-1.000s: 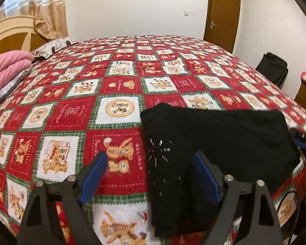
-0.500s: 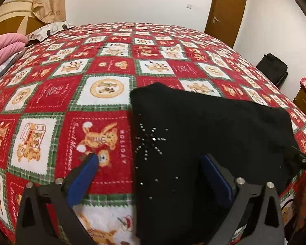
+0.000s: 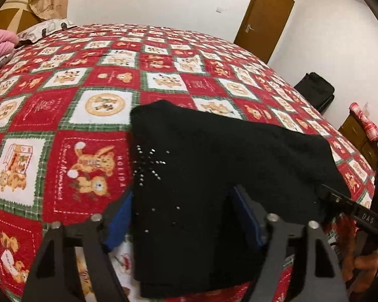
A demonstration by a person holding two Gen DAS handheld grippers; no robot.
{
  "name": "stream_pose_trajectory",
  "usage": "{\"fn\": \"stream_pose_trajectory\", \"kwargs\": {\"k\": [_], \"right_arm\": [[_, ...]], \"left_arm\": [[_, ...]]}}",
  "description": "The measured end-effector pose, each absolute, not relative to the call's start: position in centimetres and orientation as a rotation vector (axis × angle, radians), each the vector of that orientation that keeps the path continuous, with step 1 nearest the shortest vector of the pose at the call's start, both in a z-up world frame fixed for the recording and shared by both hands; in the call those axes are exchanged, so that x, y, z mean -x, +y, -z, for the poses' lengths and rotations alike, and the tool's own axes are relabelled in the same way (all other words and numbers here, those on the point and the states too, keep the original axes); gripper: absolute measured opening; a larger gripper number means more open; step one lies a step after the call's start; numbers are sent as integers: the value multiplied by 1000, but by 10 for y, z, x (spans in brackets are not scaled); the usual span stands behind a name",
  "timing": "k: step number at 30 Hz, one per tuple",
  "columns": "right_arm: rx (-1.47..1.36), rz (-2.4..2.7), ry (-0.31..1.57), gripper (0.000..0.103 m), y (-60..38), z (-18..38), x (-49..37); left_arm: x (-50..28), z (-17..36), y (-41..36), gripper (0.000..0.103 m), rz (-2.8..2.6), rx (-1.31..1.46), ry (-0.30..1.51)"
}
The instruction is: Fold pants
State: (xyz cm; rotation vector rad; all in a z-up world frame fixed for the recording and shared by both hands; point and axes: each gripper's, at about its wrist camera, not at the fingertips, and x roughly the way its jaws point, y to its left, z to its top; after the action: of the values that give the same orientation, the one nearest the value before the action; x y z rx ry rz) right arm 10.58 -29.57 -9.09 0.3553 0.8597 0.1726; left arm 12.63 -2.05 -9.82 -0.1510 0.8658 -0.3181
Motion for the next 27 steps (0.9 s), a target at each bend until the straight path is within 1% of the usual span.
{"fn": "stream_pose_trajectory", "kwargs": {"k": [2, 3, 4, 6, 10, 16, 20, 23, 27], "right_arm": [[-314, -155, 862, 56, -291, 89, -106], [-296, -145, 857, 52, -289, 89, -105], [-275, -133, 851, 51, -287, 88, -103], [-246, -128, 838, 44, -285, 88, -102], [-220, -125, 824, 42, -282, 88, -102], [-155, -105, 817, 38, -270, 84, -99], [-55, -94, 785, 36, -257, 71, -95], [-53, -105, 757, 35, -257, 60, -92], [-77, -116, 726, 35, -257, 45, -88]], "left_arm": [[-127, 97, -22, 72, 312, 151, 873], [-127, 96, -20, 60, 315, 168, 875], [-127, 96, -19, 42, 318, 182, 879], [-130, 95, -17, 27, 301, 192, 895], [-130, 96, -18, 23, 290, 186, 893], [-123, 92, -31, 19, 258, 90, 866], [-110, 80, -35, 18, 279, 49, 794], [-104, 71, -34, 18, 298, 40, 745], [-107, 70, -23, 18, 325, 124, 762]]}}
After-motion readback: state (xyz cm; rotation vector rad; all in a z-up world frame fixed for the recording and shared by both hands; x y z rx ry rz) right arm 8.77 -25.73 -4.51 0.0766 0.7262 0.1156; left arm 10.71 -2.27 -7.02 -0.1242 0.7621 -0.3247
